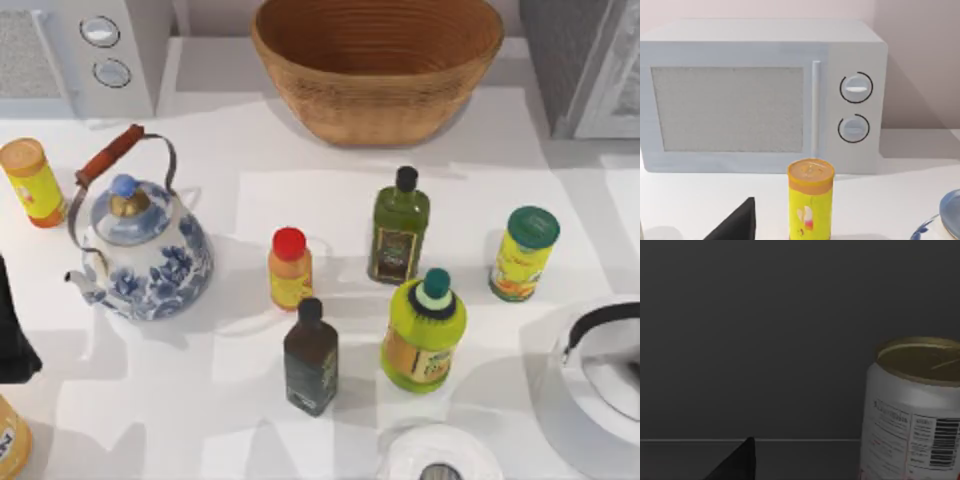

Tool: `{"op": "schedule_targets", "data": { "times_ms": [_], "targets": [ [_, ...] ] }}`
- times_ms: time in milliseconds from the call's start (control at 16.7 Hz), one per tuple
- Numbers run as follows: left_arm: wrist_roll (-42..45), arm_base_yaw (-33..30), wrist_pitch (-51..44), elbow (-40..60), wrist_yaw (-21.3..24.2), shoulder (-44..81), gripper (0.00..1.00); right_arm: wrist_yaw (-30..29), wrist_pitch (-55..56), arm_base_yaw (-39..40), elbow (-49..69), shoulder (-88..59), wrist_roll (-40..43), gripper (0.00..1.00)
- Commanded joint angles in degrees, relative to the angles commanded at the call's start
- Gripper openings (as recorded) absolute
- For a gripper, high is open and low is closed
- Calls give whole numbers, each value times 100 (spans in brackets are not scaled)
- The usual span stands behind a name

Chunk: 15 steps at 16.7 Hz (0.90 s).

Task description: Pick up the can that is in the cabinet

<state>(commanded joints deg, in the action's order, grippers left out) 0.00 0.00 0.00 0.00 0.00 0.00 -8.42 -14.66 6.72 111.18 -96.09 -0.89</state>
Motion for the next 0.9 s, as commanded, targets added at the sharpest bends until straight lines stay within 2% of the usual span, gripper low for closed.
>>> {"op": "schedule_targets", "data": {
  "times_ms": [240, 540, 900],
  "targets": [
    [0, 0, 0, 0, 0, 0, 100, 62, -58, -69, 589, -532, 1, 100],
    [0, 0, 0, 0, 0, 0, 100, 70, -65, -78, 662, -597, 1, 100],
    [0, 0, 0, 0, 0, 0, 100, 70, -65, -78, 662, -597, 1, 55]
  ]
}}
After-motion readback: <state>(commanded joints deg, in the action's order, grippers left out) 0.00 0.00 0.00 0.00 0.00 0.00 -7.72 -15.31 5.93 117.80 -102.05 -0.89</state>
